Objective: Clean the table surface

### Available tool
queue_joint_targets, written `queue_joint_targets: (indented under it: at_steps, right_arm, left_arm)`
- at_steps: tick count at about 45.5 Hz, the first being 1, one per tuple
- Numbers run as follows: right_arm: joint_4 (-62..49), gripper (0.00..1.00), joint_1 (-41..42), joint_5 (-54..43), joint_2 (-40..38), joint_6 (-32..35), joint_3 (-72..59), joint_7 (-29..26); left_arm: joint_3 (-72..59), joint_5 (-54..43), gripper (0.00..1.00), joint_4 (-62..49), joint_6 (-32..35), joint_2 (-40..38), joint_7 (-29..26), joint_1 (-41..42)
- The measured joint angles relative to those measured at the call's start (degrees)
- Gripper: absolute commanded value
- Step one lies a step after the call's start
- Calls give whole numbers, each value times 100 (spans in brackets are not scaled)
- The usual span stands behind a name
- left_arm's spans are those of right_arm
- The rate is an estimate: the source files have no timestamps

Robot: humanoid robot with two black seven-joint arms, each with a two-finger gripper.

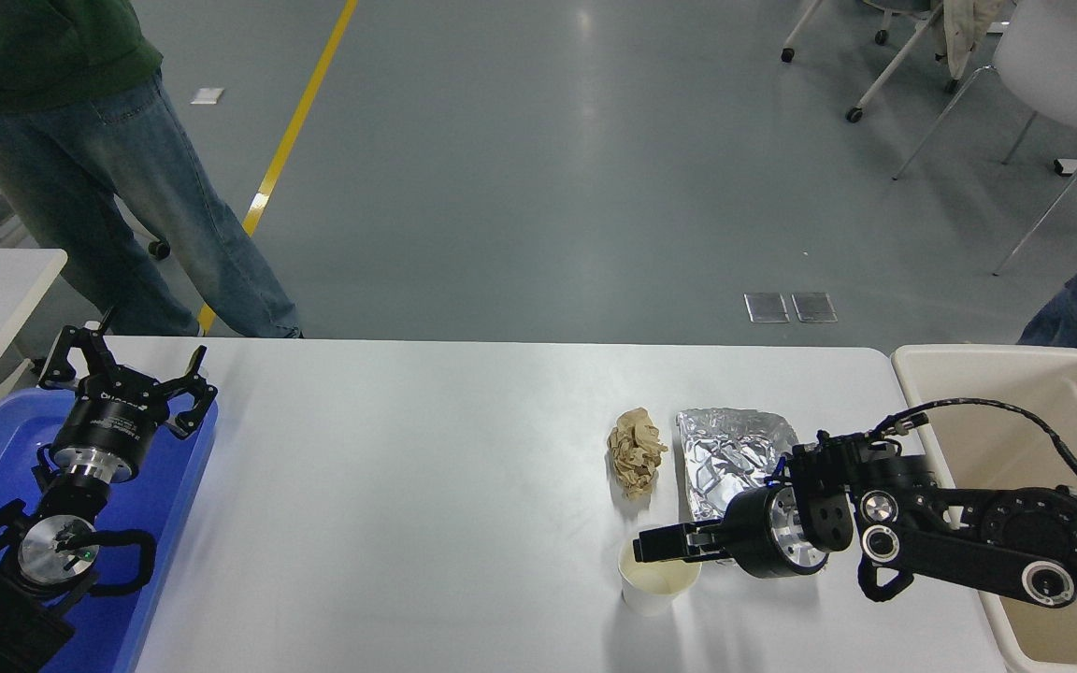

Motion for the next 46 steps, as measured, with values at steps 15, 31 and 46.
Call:
queue_joint_targets:
  at_steps: [15, 31, 46]
  right_arm:
    - [-12, 30, -8, -382, -27, -5, -118, 266]
    - [-6, 0, 87, -468, -93, 4, -180, 479]
    - [0, 0, 266, -483, -185, 25, -273, 608]
  left_arm:
    - [0, 0, 100, 0, 0, 0, 0, -2]
    - [0, 0, 100, 0, 0, 0, 0, -2]
    - [0, 0, 100, 0, 0, 0, 0, 1]
